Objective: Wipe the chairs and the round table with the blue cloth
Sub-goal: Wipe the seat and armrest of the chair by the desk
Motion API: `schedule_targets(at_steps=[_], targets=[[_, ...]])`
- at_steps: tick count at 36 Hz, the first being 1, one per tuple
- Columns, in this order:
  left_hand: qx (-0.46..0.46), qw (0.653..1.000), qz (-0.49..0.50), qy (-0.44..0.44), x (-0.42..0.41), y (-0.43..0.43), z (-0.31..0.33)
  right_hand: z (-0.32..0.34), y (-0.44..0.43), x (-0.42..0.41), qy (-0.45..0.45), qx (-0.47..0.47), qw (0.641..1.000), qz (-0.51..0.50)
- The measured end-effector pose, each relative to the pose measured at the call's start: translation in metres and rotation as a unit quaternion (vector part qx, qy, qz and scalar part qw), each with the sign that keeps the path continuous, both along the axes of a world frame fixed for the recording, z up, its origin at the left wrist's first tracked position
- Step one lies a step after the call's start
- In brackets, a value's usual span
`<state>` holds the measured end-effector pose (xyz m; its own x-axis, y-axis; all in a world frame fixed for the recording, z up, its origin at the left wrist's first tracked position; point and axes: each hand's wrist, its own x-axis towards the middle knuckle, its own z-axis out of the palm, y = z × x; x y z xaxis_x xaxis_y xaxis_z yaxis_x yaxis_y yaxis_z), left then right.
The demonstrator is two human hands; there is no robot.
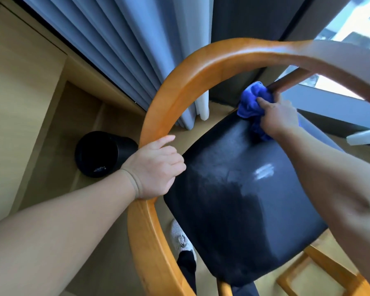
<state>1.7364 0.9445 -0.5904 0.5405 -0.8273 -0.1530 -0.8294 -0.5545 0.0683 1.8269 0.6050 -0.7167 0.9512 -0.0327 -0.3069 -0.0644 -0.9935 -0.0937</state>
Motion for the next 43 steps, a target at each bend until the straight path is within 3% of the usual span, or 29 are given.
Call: schedule_targets(at_steps=[7,14,28,34,39,43], targets=[[0.045,0.999,0.014,0.020,0.000,-0.003,0.006,0.013,0.084,-0.065,-0.065,0.068,0.987,0.129],[0.048,0.999,0.013,0.021,-0.001,-0.007,0.011,-0.003,0.145,-0.175,-0.016,0.070,0.951,0.299],[0.058,0.998,0.026,0.027,-0.003,-0.005,0.013,-0.012,0.086,-0.171,0.012,0.069,0.935,0.348],[0.048,0.998,0.022,0.017,-0.004,-0.005,0.012,-0.010,0.008,-0.155,-0.002,0.051,0.946,0.319],[0.046,0.998,0.025,0.019,-0.004,-0.004,0.009,-0.008,-0.064,-0.143,-0.034,0.012,0.987,0.158],[0.046,0.998,0.027,0.022,-0.004,-0.004,0.009,-0.011,-0.086,-0.143,-0.020,-0.027,0.998,0.059]])
